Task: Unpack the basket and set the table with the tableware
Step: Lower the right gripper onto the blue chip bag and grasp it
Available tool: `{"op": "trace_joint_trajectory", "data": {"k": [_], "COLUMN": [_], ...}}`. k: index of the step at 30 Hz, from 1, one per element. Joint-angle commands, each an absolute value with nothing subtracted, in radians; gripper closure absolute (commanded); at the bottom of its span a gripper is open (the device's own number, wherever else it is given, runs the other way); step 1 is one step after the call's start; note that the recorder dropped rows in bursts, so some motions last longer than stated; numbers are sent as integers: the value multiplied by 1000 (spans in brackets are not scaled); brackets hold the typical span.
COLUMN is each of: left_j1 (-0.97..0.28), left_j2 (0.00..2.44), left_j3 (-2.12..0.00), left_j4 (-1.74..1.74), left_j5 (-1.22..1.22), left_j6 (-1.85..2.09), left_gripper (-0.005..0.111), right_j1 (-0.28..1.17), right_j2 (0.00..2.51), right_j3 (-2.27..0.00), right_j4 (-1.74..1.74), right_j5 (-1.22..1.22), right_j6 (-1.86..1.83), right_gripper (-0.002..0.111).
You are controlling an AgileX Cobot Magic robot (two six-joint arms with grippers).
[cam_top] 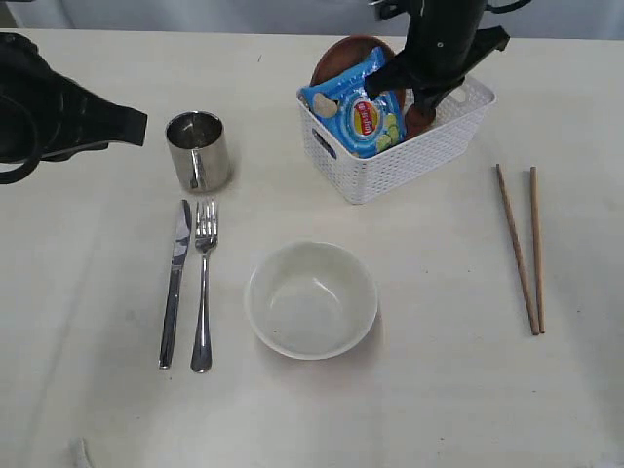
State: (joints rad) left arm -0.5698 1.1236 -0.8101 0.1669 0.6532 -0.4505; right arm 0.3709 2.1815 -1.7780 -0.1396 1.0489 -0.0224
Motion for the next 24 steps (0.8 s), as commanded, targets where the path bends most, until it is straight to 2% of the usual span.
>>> {"op": "trace_joint_trajectory", "data": {"k": [1,10,19,24], "left_j1": [-570,-570,-570,-570], "left_j2": [1118,1118,1118,1118], "left_j3": [-805,-805,-805,-805], "left_j4": [172,172,172,170], "left_j5": [641,641,654,654], "left_j6": [-449,-449,-449,-449], "left_gripper": [107,107,107,107], "right_j1": [366,372,401,384], "right_j2": [2178,2176,2110,2089], "right_j3": [-1779,-1779,-1779,-1779], "right_j4": [-105,44,63,41], "right_j5": [1096,1220,1221,1131], "right_j6": [-11,37,30,19], "right_gripper": [109,109,109,108]}}
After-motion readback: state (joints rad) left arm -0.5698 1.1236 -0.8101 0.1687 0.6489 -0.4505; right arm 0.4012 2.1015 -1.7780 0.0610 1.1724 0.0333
